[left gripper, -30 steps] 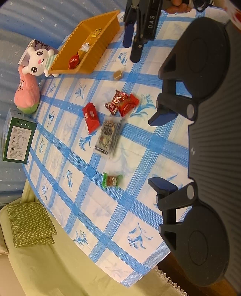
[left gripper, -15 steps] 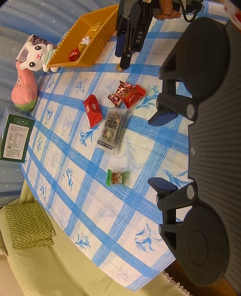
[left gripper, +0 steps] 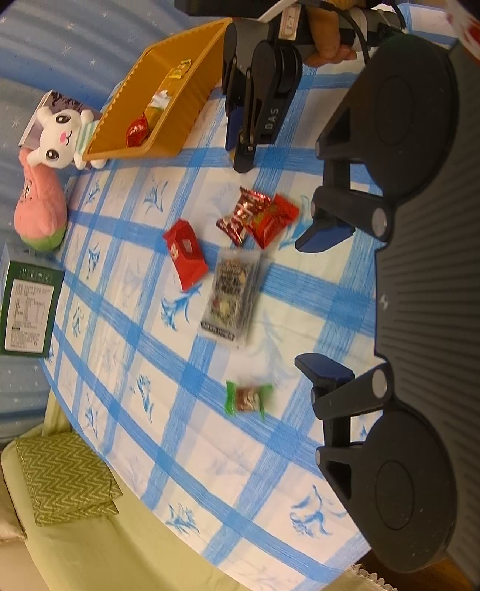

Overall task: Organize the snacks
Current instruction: 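Grasp the small clear packet with the right tool while the left tool grasps a red-gold candy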

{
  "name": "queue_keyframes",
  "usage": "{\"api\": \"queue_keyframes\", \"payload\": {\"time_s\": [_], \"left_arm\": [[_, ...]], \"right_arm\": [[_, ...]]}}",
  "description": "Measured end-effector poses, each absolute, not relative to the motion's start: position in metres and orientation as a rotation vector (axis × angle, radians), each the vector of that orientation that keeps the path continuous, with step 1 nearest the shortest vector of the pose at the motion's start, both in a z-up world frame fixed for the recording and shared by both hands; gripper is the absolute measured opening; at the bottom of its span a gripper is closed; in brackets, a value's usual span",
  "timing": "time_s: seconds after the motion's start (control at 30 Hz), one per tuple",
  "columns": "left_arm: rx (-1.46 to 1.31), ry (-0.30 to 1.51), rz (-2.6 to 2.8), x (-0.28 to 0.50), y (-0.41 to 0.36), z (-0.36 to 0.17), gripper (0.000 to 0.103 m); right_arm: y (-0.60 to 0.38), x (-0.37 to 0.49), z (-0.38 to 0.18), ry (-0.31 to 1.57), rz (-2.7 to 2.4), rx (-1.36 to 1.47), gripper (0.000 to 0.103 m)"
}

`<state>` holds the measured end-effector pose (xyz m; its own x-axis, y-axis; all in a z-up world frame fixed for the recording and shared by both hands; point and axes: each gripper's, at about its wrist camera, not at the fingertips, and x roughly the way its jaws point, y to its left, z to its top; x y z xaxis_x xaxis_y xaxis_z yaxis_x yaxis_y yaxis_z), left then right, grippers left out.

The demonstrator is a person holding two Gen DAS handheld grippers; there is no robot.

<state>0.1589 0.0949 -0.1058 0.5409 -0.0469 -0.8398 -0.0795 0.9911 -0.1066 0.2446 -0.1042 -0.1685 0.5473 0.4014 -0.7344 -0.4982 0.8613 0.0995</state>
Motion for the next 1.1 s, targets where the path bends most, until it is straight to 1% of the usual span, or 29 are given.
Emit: {"api": "queue_keyframes", "payload": {"time_s": [0.1, 0.3, 0.4, 0.5, 0.67, 0.73, 0.87, 0.97, 1.03, 1.1], "left_arm": [[-0.140, 0.997, 0.000, 0.163, 0.087, -0.107, 0.056], [-0.157, 1.008, -0.057, 0.174, 0.071, -0.113, 0.048], [-0.172, 1.008, -0.080, 0.180, 0.062, -0.116, 0.048], [-0.191, 1.014, -0.087, 0.189, 0.054, -0.120, 0.042], [-0.233, 1.015, -0.070, 0.203, 0.045, -0.126, 0.038], [-0.245, 1.023, -0.056, 0.208, 0.043, -0.130, 0.034], [-0.246, 1.031, -0.015, 0.216, 0.040, -0.135, 0.033], [-0.239, 1.038, -0.005, 0.221, 0.040, -0.139, 0.029], [-0.228, 1.042, -0.001, 0.222, 0.040, -0.141, 0.022], [-0.225, 1.047, -0.002, 0.222, 0.042, -0.144, 0.020]], "right_arm": [[-0.107, 0.244, -0.168, 0.838, 0.536, -0.127, 0.021], [-0.121, 0.240, -0.160, 0.827, 0.520, -0.086, 0.021], [-0.129, 0.239, -0.155, 0.822, 0.510, -0.073, 0.021], [-0.139, 0.237, -0.151, 0.821, 0.493, -0.056, 0.021], [-0.153, 0.235, -0.149, 0.823, 0.467, -0.038, 0.021], [-0.158, 0.234, -0.149, 0.825, 0.457, -0.034, 0.021], [-0.169, 0.232, -0.149, 0.829, 0.436, -0.021, 0.021], [-0.176, 0.230, -0.149, 0.830, 0.422, -0.012, 0.021], [-0.181, 0.230, -0.149, 0.833, 0.412, -0.006, 0.021], [-0.184, 0.229, -0.150, 0.836, 0.405, 0.000, 0.021]]}}
